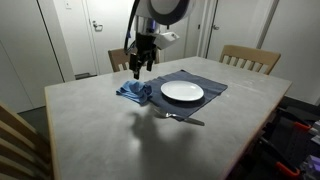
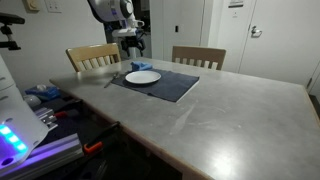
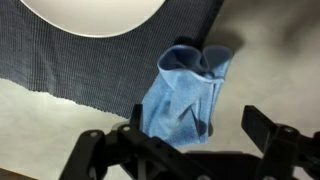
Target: Use the blue towel to wipe the white plate
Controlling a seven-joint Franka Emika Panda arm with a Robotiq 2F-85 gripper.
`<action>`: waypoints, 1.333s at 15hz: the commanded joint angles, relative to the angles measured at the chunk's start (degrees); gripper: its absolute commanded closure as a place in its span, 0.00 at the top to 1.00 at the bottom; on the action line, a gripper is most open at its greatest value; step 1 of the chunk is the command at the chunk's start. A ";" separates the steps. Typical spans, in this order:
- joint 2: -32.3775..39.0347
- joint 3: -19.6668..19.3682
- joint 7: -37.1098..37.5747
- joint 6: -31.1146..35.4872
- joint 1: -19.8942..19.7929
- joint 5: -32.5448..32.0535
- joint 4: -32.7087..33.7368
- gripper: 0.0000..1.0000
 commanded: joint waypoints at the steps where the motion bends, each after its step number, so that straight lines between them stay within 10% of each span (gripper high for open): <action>1: 5.88 -3.50 2.24 -8.99 4.41 -3.22 8.65 1.00; 20: 13.43 -3.74 6.60 -7.08 5.56 0.96 14.72 1.00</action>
